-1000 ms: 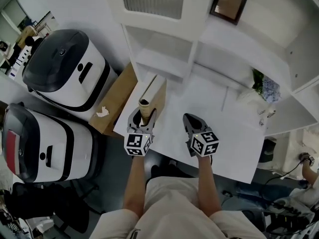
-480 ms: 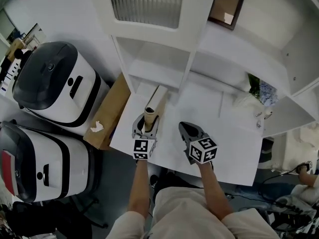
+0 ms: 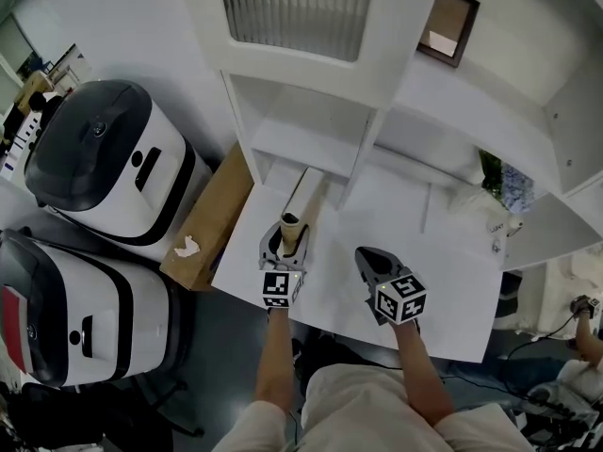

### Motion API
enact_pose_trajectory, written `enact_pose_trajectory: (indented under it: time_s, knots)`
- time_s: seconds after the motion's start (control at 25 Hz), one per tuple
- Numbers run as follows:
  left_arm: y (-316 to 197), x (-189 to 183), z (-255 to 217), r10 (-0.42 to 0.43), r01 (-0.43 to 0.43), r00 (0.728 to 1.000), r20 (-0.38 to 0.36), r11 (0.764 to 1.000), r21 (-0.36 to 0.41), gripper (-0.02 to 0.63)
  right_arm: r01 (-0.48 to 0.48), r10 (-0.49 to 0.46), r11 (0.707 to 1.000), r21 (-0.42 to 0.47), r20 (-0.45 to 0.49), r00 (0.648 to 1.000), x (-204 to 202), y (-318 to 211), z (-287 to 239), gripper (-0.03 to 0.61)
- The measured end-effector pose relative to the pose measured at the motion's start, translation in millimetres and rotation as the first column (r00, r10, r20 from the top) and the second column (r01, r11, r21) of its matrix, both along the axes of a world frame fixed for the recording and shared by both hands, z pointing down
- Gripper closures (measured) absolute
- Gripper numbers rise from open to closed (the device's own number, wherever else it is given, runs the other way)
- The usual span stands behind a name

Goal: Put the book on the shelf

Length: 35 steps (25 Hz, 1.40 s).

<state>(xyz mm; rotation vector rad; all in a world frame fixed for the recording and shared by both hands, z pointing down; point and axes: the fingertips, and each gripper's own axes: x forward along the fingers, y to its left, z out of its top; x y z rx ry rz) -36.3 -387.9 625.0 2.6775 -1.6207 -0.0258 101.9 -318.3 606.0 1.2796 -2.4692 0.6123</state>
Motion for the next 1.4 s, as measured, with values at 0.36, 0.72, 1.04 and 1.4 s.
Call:
enact_pose_trajectory:
  time_s: [0.36, 0.72, 1.04, 1.4]
  knots:
    - [-14, 8, 27, 0.001, -0.001, 1.000, 0.000, 1.000, -0.003, 0.396, -0.002, 0.002, 1.000, -0.020, -0.036, 0.999, 9, 7, 12, 0.552]
    - [-25, 18, 48, 0.012, -0.012, 1.000, 0.007, 0.999, -0.051, 0.396, -0.011, 0.010, 0.999, -0.032, -0.043, 0.999, 13, 10, 19, 0.552]
    - [-23, 22, 41, 0.049, -0.042, 0.995, 0.090, 0.996, -0.079, 0.397, -0.022, 0.021, 0.999, -0.034, -0.033, 0.999, 16, 9, 20, 0.552]
    - [-35, 35, 36, 0.048, -0.038, 0.995, 0.092, 0.993, -0.110, 0.396, -0.038, 0.038, 0.999, -0.025, -0.025, 0.999, 15, 9, 16, 0.552]
